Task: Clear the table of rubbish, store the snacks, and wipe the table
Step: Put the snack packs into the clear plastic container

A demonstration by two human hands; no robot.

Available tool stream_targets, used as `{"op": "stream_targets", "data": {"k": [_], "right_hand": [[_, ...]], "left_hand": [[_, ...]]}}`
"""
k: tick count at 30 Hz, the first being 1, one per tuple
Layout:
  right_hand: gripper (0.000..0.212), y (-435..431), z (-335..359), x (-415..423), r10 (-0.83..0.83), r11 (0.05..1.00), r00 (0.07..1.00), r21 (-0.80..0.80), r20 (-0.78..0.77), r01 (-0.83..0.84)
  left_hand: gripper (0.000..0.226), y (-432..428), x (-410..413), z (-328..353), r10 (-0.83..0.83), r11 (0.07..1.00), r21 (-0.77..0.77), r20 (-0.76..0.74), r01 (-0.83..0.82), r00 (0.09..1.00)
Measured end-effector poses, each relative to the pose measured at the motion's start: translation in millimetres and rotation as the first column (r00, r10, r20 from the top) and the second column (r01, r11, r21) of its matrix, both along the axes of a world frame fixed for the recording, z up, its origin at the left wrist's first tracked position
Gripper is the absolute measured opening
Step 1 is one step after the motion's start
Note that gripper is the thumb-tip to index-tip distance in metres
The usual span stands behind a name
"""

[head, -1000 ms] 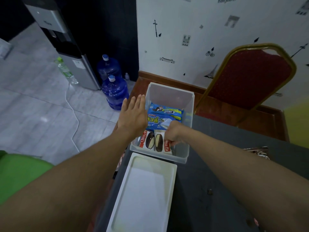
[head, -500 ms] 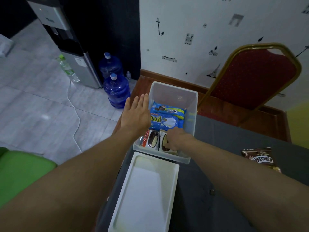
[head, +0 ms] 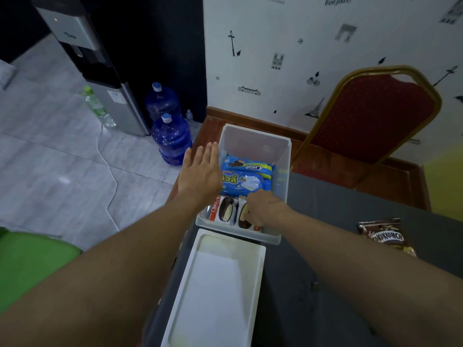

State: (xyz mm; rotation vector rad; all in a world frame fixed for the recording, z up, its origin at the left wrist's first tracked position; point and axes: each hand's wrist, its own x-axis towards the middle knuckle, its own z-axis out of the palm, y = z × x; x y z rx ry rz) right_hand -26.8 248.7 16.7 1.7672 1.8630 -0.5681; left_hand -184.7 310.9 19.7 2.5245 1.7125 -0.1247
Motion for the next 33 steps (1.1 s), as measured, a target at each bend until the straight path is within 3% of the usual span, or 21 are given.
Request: {"op": "stream_targets", "data": {"k": [6,10,16,21,33], "right_hand": [[0.026,0.5,22.6,12.0,0.058,0.95,0.997,0.304,0.051,-0.071],[0.049,0.6,26.6,41.0,0.03,0.888,0.997,0.459,-0.074,0.007],[0.072,-20.2,44.3,77.2,-0.161,0.86,0.949,0.433,-0.271,0.269],[0.075,-46.5,53.0,112.6,-0.276,0.82,0.92,0.431,-0.28,0.377],[0.078,-129.2,47.0,219.7,-0.492,0.712,0.823,0.413,-0.283,0.568]], "left_hand": [[0.083,4.7,-1.3,7.2,-0.055,0.998,-0.021,-0.107,0.053,0.993],[0.073,3.4,-1.4,14.7,-0.081,0.997,-0.012,-0.133,0.081,0.988],[0.065,-9.4,21.5,28.9,-0.195,0.98,0.038,-0.066,0.198,0.979],[0.063,-22.9,64.6,46.9,-0.258,0.966,0.033,0.011,0.258,0.966],[0.062,-77.7,182.5,51.1,-0.413,0.911,0.007,0.04,0.413,0.91]]}}
